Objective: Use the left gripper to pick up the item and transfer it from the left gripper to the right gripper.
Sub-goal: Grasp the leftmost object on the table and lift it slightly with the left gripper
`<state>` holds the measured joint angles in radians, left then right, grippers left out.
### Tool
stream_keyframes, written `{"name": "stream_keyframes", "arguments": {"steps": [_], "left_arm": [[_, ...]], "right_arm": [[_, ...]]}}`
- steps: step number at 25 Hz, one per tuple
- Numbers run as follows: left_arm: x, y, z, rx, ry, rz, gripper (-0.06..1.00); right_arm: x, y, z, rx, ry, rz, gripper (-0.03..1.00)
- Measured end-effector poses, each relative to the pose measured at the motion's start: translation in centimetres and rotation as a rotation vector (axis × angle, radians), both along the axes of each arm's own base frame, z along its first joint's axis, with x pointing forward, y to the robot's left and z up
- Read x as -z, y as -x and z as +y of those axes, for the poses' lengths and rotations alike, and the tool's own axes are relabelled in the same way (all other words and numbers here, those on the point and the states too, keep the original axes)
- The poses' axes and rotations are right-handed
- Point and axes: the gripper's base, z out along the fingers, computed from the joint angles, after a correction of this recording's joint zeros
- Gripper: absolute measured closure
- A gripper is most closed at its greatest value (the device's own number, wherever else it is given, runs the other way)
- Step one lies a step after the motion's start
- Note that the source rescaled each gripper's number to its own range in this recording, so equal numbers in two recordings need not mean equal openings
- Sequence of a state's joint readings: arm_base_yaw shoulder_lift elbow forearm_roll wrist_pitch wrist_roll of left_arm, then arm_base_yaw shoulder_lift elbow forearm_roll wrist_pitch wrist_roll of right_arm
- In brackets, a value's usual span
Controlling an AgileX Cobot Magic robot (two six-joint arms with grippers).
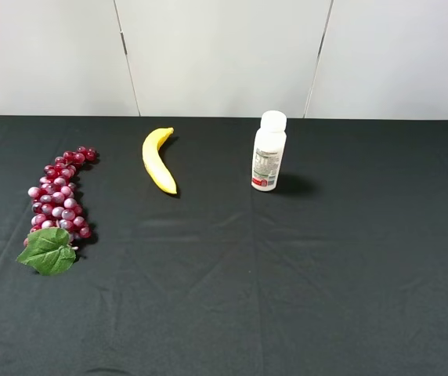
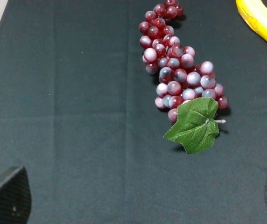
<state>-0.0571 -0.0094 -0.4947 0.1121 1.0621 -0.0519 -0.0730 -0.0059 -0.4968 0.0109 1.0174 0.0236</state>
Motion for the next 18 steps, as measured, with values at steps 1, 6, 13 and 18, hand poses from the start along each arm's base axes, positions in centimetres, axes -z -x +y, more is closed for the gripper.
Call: {"name": "stream_keyframes", "arguments": {"steps": [1,6,13,18], "left_arm": [[0.00,0.00,0.00,0.000,0.000,0.000,-0.06],[0.00,0.00,0.00,0.000,0.000,0.000,-0.06],[0.00,0.00,0.00,0.000,0.000,0.000,-0.05],[0.00,0.00,0.00,0.000,0.000,0.000,-0.05]], "right_arm": [[0.00,0.00,0.00,0.000,0.000,0.000,-0.03],[0.00,0.00,0.00,0.000,0.000,0.000,-0.03],[0.00,0.00,0.00,0.000,0.000,0.000,-0.03],[0.00,0.00,0.00,0.000,0.000,0.000,-0.03]]}}
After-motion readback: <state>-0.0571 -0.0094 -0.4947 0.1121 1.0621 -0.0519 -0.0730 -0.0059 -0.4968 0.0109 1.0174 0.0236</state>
